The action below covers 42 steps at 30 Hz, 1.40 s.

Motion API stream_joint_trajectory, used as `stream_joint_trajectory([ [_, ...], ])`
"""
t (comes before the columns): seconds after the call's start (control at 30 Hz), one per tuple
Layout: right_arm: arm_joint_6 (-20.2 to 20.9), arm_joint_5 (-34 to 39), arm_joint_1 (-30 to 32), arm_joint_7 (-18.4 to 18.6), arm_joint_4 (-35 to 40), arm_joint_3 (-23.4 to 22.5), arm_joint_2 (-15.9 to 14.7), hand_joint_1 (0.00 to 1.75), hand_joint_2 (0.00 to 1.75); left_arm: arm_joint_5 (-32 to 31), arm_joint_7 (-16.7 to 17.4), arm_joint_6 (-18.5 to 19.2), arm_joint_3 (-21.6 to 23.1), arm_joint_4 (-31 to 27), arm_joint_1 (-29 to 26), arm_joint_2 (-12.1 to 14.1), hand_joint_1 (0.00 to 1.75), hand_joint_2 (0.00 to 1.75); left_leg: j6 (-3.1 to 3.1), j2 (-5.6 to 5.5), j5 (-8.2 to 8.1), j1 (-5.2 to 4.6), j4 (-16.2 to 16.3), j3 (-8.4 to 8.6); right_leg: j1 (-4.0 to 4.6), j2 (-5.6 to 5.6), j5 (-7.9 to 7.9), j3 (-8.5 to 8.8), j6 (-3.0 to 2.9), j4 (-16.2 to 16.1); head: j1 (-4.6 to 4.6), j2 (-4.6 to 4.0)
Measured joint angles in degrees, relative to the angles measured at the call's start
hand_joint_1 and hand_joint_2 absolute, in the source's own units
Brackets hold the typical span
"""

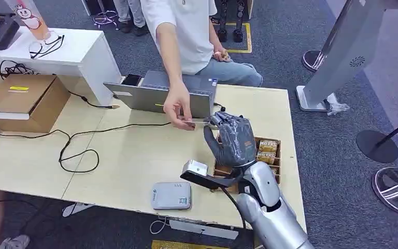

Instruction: Pass the card to the sensor for recognition and then transmit it.

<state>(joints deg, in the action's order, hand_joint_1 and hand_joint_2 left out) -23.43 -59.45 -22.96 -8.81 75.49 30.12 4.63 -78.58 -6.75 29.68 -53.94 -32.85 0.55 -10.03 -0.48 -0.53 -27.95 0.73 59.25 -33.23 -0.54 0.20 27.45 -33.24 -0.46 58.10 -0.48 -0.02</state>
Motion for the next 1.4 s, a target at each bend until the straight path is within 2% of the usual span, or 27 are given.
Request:
stream_joint_trajectory([
  [0.43,0.4,1.4,0.1,-0.1,-0.2,0.0,0.0,1.75,1.75,0.3,0.3,-1.0,0.0,0.9,0.9,0.4,0.0,0.0,0.0,0.01,0.0,0.0,0.0,0.0,0.0,0.0,0.0,0.0,0.0,0.0,0.0,0.0],
  [0.63,3.1,7.2,0.3,-2.3,-0.1,0.3,0.0,1.75,1.75,0.8,0.4,-1.8,0.1,2.6,1.4,1.1,0.0,0.0,0.0,0.0,0.0,0.0,0.0,0.0,0.0,0.0,0.0,0.0,0.0,0.0,0.0,0.0],
  [0.73,5.2,10.6,0.4,-3.4,0.1,0.8,0.0,1.75,1.75,1.3,0.4,-1.9,0.1,3.4,1.6,1.4,0.0,0.0,0.0,0.01,0.0,0.0,0.0,0.0,0.0,0.0,0.0,0.0,0.0,0.0,-0.02,0.0],
  [0.97,14.3,22.8,1.1,-6.2,1.4,2.1,0.0,1.75,1.75,1.8,0.4,-2.3,0.4,4.8,1.7,2.1,0.0,0.0,0.0,0.01,0.0,0.0,0.0,0.0,0.0,0.0,0.0,0.0,0.0,0.0,0.0,0.0],
  [1.2,21.6,32.2,1.6,-7.2,1.4,3.6,0.0,1.75,1.75,2.4,0.4,-2.4,1.4,6.3,2.0,2.9,0.0,0.0,0.0,0.01,0.0,0.0,0.0,0.01,0.0,0.01,0.0,0.0,0.0,0.0,0.0,0.0],
  [1.4,26.3,37.3,1.8,-7.3,0.4,4.9,0.0,1.75,1.75,2.8,0.3,-2.8,2.3,7.6,2.3,3.6,0.0,0.0,0.0,0.01,0.0,0.0,0.0,0.01,0.0,0.0,0.0,0.0,0.0,0.0,0.0,0.0],
])
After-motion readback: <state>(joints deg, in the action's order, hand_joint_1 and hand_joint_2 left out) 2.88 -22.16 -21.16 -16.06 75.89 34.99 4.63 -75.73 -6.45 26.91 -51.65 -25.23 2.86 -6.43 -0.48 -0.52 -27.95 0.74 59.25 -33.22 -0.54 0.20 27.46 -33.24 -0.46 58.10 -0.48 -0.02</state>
